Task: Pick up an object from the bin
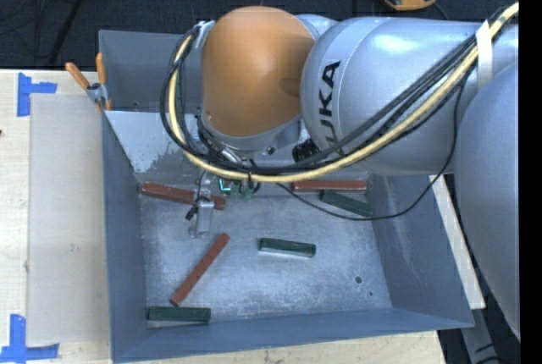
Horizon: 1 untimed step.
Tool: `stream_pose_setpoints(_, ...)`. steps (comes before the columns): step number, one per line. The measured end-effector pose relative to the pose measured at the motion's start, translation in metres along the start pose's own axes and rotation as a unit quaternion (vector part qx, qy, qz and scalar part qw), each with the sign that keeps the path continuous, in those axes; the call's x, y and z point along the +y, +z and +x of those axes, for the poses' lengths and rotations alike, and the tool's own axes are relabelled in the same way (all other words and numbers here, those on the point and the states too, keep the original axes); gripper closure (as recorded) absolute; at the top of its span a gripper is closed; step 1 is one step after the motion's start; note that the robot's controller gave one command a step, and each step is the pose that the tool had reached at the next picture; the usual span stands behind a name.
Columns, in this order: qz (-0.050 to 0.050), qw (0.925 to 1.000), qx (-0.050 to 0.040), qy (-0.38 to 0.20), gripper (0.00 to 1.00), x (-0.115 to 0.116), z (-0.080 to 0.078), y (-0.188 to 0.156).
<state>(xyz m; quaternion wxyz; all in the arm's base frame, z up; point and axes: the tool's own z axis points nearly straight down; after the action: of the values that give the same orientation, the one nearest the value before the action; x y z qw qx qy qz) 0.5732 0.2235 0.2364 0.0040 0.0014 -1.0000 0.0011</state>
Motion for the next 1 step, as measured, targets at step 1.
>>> stream_pose_setpoints(1,0.0,0.9946,-0.0001,-0.103,0.0,-0.0311,0.0327,0.1242)
